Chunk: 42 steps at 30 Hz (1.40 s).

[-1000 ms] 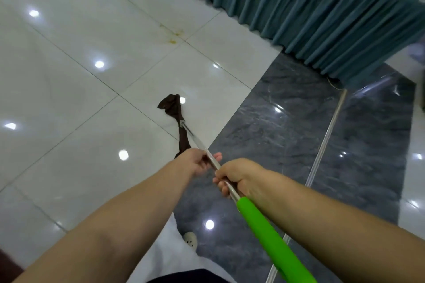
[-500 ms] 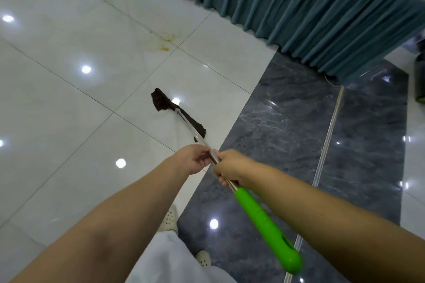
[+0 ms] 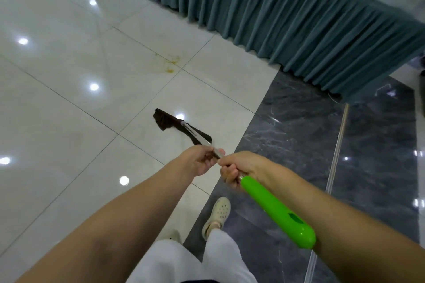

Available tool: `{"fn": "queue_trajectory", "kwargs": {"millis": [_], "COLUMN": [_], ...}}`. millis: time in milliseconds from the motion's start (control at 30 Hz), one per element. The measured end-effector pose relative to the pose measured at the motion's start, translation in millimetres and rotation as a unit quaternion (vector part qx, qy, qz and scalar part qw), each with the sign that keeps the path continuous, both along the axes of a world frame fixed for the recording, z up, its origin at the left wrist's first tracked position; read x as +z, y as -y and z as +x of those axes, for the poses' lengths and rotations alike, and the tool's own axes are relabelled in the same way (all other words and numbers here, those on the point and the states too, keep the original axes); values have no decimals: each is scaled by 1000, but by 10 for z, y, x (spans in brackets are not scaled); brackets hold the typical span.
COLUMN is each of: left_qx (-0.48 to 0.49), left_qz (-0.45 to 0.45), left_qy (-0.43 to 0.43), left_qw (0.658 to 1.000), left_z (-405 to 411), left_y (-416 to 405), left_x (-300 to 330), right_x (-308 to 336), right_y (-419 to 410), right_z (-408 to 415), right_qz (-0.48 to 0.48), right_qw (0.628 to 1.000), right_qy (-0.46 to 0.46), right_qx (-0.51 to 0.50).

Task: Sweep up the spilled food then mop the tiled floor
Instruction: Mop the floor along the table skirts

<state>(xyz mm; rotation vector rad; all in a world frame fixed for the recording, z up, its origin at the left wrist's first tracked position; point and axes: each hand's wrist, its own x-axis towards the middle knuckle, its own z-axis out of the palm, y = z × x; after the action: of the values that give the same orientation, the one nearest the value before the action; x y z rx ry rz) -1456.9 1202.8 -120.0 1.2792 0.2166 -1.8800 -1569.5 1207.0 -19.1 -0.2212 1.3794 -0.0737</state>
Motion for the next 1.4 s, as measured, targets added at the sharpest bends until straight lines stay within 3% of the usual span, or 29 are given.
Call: {"fn": "queue_trajectory", "kwargs": {"millis": [433,867,1400], "left_qx": [45,110,102], "left_qz": [24,15,15], "left_qy": [67,59,36], "left_qw": [996,992,994], "left_z": [-252,-261,1007], "left_y": [1486,2681,4553], "left_x": [95,38,-38], "right_x": [-182,-277,-358], "right_y": [1701,2971,4923], "right_z": [-169,-159,1161], "right_qz": [-56,-124,-100], "right_qw": [987,958,956], "right_qy": [-12,-15,-49], "right_qx": [150,258,272]}}
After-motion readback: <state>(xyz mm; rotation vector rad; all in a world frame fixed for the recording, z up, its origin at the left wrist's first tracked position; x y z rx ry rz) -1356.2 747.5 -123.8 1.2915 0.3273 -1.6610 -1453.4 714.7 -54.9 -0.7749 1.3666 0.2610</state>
